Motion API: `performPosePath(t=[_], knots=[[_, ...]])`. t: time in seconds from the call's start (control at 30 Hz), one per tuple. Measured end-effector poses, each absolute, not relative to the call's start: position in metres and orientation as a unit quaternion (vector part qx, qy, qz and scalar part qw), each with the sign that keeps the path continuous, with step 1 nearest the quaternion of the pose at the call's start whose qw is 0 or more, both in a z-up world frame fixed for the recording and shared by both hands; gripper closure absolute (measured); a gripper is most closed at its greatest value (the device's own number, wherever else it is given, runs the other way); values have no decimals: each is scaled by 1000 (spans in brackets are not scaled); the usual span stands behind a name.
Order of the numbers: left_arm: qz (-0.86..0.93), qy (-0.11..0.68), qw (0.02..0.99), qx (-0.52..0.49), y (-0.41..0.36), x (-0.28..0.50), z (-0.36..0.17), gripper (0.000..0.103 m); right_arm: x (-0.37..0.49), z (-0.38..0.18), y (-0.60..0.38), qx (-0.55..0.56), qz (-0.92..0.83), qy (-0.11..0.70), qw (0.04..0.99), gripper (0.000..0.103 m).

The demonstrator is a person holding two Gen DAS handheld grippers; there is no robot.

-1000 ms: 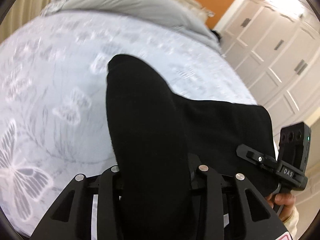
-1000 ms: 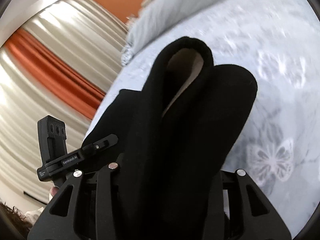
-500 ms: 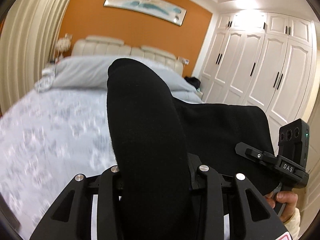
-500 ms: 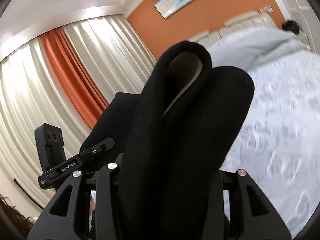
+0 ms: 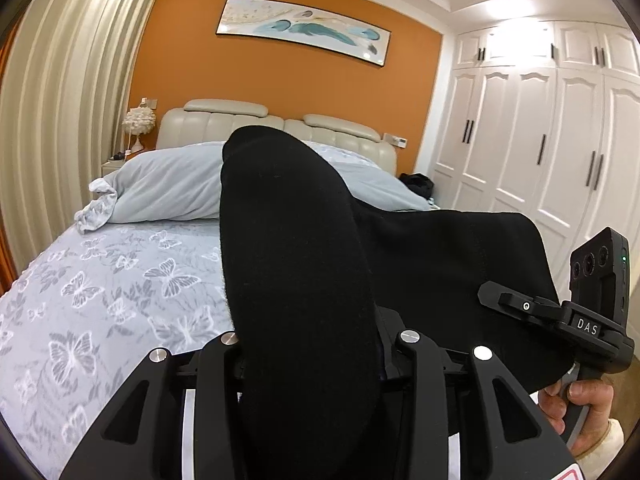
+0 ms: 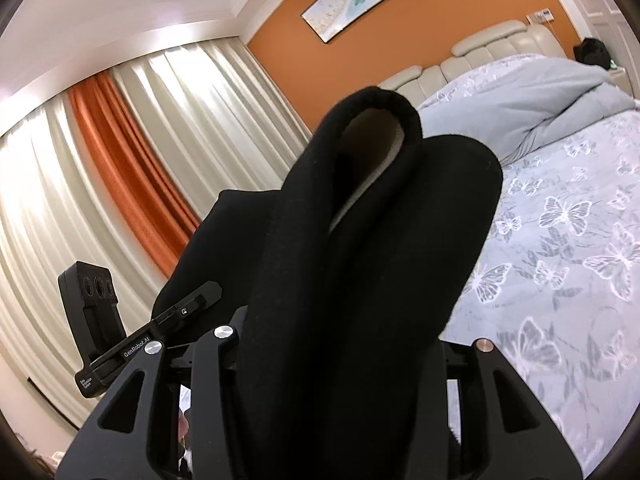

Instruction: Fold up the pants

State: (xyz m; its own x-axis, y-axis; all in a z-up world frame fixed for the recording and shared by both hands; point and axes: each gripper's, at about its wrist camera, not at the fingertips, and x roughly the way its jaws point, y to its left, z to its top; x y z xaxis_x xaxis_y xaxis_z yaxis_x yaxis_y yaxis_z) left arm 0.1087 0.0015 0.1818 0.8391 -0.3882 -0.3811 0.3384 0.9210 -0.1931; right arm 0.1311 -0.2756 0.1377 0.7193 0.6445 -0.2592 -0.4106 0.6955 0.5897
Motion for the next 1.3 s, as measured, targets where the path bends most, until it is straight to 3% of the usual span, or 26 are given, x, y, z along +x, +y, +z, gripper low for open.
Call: performPosePath(t=[0.23,0.57,0.63,0.7,0.77,0.83,0.93,0.97,1.03,1.07,1.1,1.3], knots=[[-162,243,955,-48,-6,199,125,67,213,77,-275,276,281,270,879,62],[-141,333,930,-68,-5,285,-2,67,279,-38,-273,280,245,350,859,62],[-137,352,923,-75,-4,293,-25,66,286,-61,-272,279,233,373,854,59],[-119,378,916,-67,-2,303,-53,62,288,-82,-278,273,199,403,851,46],[-112,387,912,-74,7,306,-71,50,283,-89,-291,281,177,410,849,42],[-116,386,911,-93,21,299,-67,46,262,-76,-312,280,150,396,862,42],[-68,337,937,-64,36,273,-20,48,231,-23,-315,194,107,320,921,58],[-62,316,945,-55,39,268,-6,41,227,-6,-309,175,119,306,928,63],[-60,271,960,-38,33,254,30,25,230,24,-287,159,156,297,929,63],[-59,265,962,-36,29,254,38,20,238,29,-278,153,164,305,925,57],[-60,260,963,-36,23,254,45,19,253,26,-265,137,164,328,920,51],[-64,304,951,11,-14,263,22,19,290,-41,-259,138,108,428,887,46]])
